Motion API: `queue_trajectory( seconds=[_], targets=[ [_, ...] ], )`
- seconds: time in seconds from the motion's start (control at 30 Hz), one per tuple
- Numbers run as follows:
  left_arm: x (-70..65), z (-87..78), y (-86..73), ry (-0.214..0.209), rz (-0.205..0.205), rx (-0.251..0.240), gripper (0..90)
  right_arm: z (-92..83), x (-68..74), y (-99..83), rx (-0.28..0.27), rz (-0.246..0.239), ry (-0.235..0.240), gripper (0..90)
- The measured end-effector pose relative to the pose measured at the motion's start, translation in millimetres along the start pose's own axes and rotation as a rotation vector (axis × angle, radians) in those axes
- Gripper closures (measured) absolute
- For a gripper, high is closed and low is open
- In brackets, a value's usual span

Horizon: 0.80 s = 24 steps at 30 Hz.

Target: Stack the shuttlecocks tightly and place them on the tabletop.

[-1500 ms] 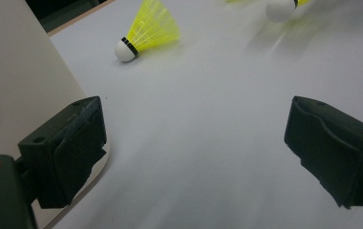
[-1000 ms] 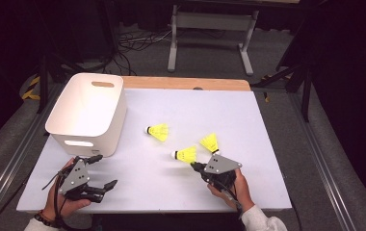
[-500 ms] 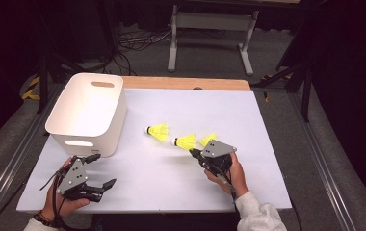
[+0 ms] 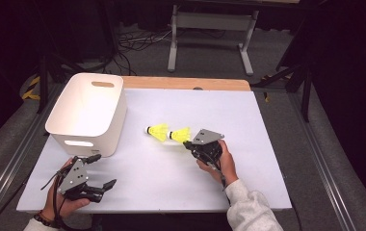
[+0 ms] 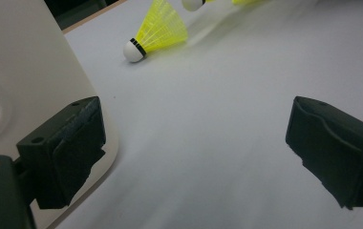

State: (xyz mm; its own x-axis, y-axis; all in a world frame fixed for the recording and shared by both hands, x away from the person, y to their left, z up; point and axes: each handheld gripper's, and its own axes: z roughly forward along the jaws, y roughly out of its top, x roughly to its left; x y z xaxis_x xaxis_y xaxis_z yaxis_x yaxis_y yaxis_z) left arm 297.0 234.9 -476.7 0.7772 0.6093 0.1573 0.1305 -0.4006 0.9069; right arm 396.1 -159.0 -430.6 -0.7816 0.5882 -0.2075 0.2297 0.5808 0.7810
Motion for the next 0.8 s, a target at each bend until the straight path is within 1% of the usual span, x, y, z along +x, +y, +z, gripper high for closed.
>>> queue_trajectory(
  seconds=[0.13,0.23,0.33,0.4,0.57,0.8],
  targets=[
    [0.9,-1.3,0.5,-0.006,-0.008,-0.006,6.9,8.0,-1.7,4.7,0.021,0.002,0.006,90.0],
    [1.7,-2.0,0.3,-0.006,-0.009,-0.009,6.9,15.0,-1.1,9.6,0.038,-0.012,0.01,90.0],
    [1.1,-1.2,0.3,-0.01,-0.011,-0.007,6.9,21.3,-0.9,14.9,0.043,-0.019,0.012,90.0],
    [0.9,-0.9,0.2,-0.014,-0.005,-0.002,6.9,25.1,-0.9,18.0,0.041,-0.015,0.017,90.0],
    [0.8,-1.3,0.2,-0.018,-0.01,-0.009,6.9,35.6,0.5,24.2,0.052,-0.021,0.025,90.0],
    [0.1,-1.0,0.2,-0.025,-0.006,-0.008,7.0,46.2,2.8,32.8,0.057,-0.023,0.031,90.0]
  ],
)
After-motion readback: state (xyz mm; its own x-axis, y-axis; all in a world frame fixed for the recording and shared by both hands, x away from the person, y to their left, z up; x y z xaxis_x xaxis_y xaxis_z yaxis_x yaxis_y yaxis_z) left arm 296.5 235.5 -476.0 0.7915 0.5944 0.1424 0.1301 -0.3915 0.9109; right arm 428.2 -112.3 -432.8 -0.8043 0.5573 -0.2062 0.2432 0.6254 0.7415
